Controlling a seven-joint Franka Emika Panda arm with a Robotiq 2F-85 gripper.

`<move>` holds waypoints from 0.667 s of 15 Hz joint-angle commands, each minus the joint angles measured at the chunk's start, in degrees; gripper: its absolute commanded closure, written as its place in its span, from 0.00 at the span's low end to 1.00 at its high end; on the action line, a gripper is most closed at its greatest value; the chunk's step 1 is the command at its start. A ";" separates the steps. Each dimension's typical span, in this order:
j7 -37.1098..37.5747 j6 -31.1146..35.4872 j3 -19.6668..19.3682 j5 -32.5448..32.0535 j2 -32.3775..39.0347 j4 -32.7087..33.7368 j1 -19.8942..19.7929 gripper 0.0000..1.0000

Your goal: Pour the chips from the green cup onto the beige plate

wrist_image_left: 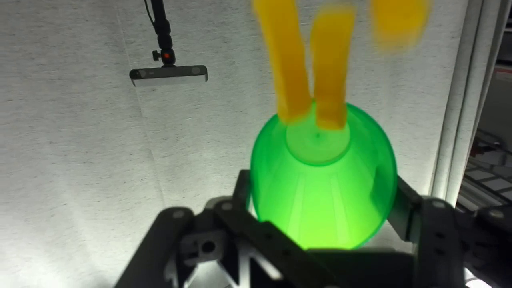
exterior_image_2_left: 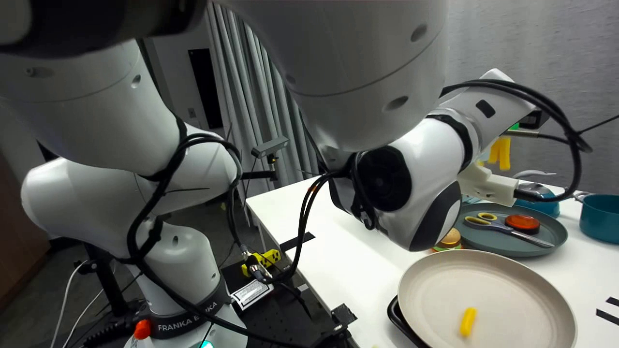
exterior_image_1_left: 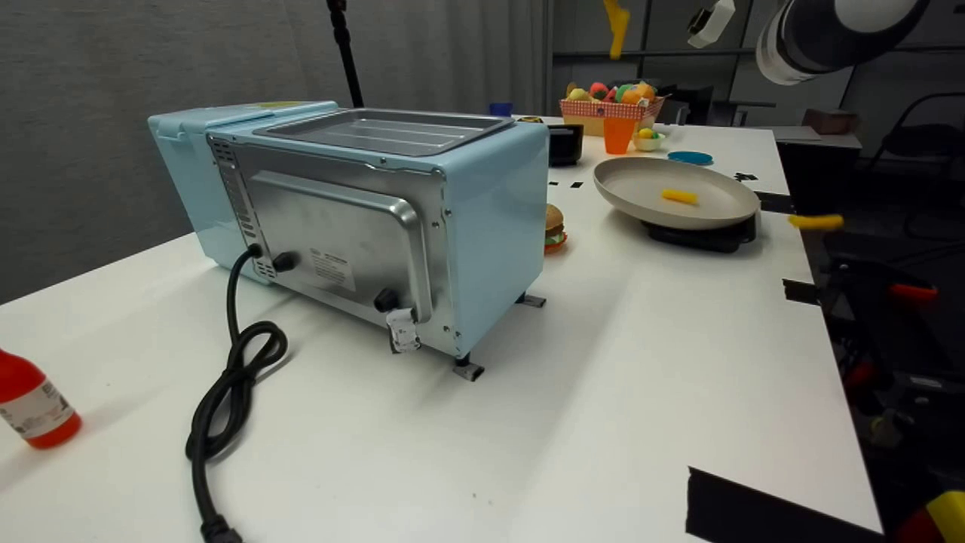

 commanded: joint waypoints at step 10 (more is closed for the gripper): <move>-3.97 1.34 0.02 -4.26 4.35 0.31 -1.72 0.47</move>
